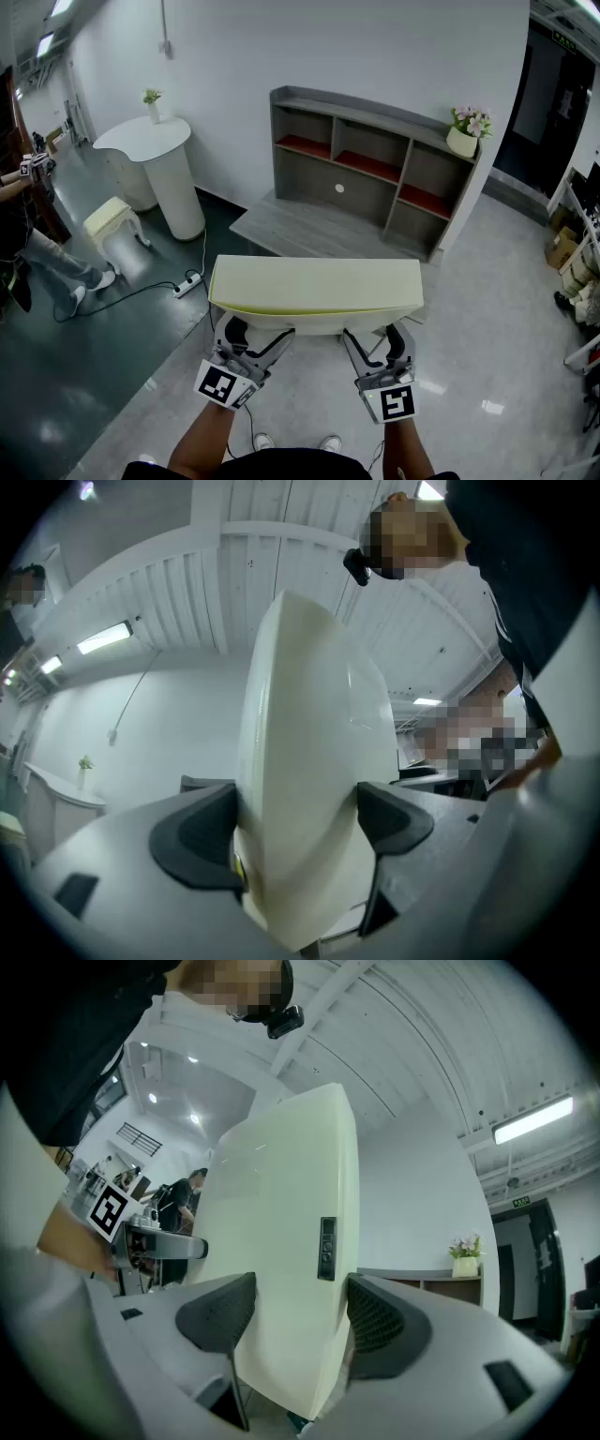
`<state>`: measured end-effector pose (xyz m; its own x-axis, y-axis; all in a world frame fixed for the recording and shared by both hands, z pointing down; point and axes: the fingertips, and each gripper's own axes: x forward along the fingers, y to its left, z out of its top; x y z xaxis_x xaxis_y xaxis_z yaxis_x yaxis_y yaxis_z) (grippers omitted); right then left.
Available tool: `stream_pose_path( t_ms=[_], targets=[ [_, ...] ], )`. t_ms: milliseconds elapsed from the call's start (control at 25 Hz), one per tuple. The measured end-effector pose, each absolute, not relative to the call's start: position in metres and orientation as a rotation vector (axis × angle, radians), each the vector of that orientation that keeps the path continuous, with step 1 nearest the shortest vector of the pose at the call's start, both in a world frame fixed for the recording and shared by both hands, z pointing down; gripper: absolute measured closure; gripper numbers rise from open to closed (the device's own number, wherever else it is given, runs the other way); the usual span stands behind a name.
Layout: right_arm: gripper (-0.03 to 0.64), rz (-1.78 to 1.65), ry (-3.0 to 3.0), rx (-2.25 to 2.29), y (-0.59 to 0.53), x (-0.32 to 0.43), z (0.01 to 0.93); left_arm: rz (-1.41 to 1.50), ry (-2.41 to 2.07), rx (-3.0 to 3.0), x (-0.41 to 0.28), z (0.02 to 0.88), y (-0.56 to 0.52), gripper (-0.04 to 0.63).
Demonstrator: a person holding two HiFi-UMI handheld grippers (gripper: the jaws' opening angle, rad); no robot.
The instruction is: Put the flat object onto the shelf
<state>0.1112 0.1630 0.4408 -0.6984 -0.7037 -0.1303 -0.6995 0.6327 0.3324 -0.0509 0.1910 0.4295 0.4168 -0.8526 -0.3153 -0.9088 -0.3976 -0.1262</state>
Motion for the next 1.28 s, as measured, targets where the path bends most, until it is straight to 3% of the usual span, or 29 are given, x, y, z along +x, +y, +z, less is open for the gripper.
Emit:
stream_pose_path(
  t_ms=[880,1280],
  targets=[
    [0.299,-0.573,-2.9,1.167,0.145,0.193,0.441,0.281,1.569,-2.356,0.031,0.428,0.18,0.19],
    [0.299,-0.564,-2.932,1.127,0.12,0.198,0.436,0.291,1.59,-2.342,0.036,0.425,0.157,0.192]
  ],
)
